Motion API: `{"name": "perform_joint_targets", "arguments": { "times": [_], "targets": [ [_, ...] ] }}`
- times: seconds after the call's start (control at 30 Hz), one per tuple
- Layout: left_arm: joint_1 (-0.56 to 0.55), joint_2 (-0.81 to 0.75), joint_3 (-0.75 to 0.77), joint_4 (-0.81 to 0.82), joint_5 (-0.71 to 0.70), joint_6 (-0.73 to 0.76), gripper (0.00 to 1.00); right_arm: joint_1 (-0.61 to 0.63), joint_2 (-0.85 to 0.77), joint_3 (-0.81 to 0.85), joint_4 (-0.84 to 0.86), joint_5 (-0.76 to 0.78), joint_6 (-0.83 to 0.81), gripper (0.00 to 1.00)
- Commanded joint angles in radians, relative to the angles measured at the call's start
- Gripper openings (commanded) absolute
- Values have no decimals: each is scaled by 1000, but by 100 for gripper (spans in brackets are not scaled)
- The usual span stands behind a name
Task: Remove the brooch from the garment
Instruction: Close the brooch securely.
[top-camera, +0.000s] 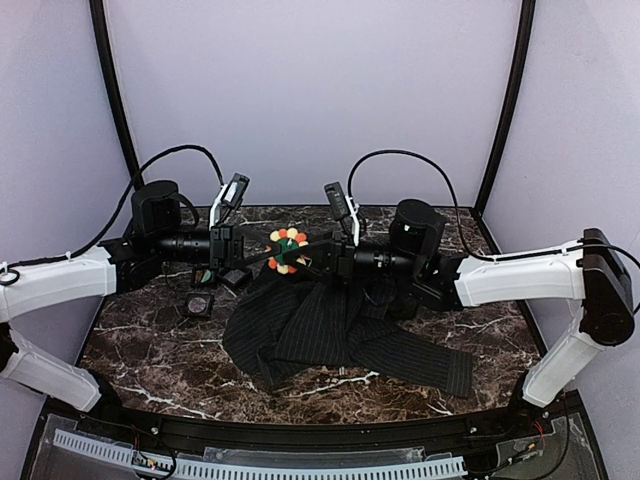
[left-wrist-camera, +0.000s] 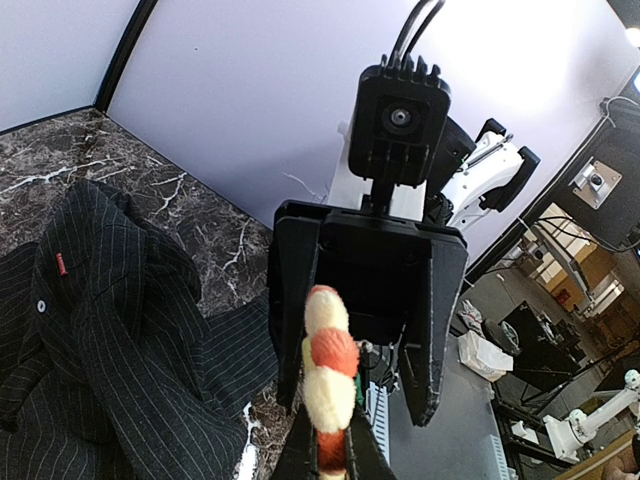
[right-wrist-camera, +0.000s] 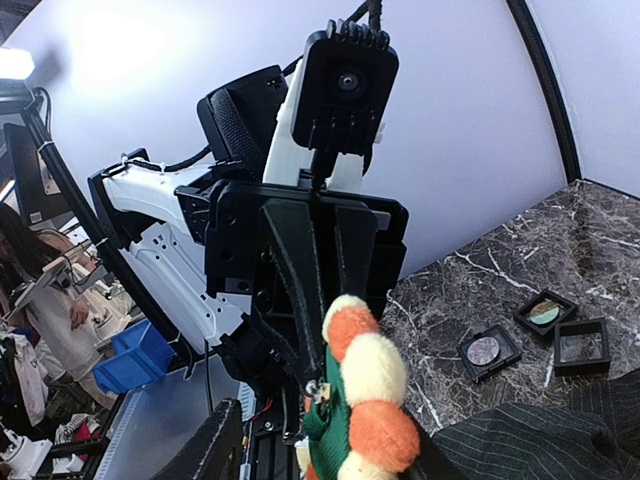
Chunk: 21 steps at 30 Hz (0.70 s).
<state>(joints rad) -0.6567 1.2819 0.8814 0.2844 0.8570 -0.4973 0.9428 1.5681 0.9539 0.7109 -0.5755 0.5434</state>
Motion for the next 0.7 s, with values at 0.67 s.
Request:
{"name": "perform_joint_targets", "arguments": {
  "times": [0.67],
  "targets": [
    [-17, -6, 4, -21, 14, 26, 1, 8, 52, 49, 32, 19, 33, 27]
  ]
}}
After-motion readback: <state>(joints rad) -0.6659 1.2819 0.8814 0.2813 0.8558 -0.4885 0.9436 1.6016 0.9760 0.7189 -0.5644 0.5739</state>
